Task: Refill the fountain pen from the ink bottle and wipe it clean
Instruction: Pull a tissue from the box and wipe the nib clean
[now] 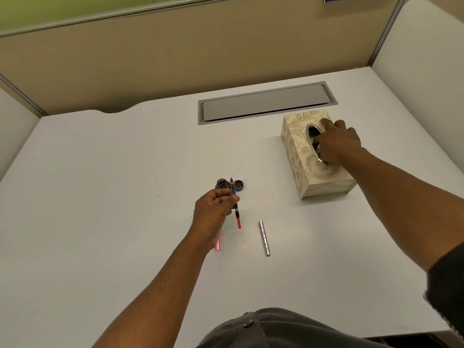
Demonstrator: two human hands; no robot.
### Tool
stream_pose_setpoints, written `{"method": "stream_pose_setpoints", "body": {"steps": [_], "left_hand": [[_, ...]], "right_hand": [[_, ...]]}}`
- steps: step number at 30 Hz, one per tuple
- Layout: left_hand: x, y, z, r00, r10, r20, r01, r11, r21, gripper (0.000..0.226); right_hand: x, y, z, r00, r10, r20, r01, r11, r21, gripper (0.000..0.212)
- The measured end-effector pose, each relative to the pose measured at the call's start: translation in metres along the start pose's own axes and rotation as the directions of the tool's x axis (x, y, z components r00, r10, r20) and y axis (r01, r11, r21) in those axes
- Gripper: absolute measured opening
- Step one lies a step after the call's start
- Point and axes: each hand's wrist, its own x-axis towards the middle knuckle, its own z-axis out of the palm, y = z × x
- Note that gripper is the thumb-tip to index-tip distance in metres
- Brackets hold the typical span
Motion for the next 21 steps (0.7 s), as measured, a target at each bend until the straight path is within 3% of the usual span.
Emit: {"method": "stream_pose_setpoints", "body": {"steps": [9, 15, 18, 21], "left_hand": [[0.001, -0.002, 0.002, 1.0, -0.008, -0.004, 0.008, 1.0, 0.008, 0.026], [0.002, -0.002, 0.004, 1.0, -0.01, 0.002, 0.01, 1.0, 0.009, 0.026], [0.003, -0.002, 0.003, 1.0, -0.01, 0.002, 0.01, 1.0, 0.008, 0.027], [0.004, -0.002, 0.004, 1.0, -0.016, 0.004, 0.016, 1.0, 0.004, 0.028]], "right_hand": [[0.006, -0.003, 0.007, 0.988, -0.036, -0.15, 0.028, 0.998, -0.054, 0.031], [0.004, -0.001, 0.002, 0.945, -0.194, -0.265, 0.141, 0.968, -0.206, 0.025], [0.0, 0.0, 0.001, 0.946, -0.227, -0.232, 0.169, 0.955, -0.244, 0.022], [-0.003, 0.002, -0.003, 0.975, -0.197, -0.1, 0.162, 0.945, -0.283, 0.023]]}}
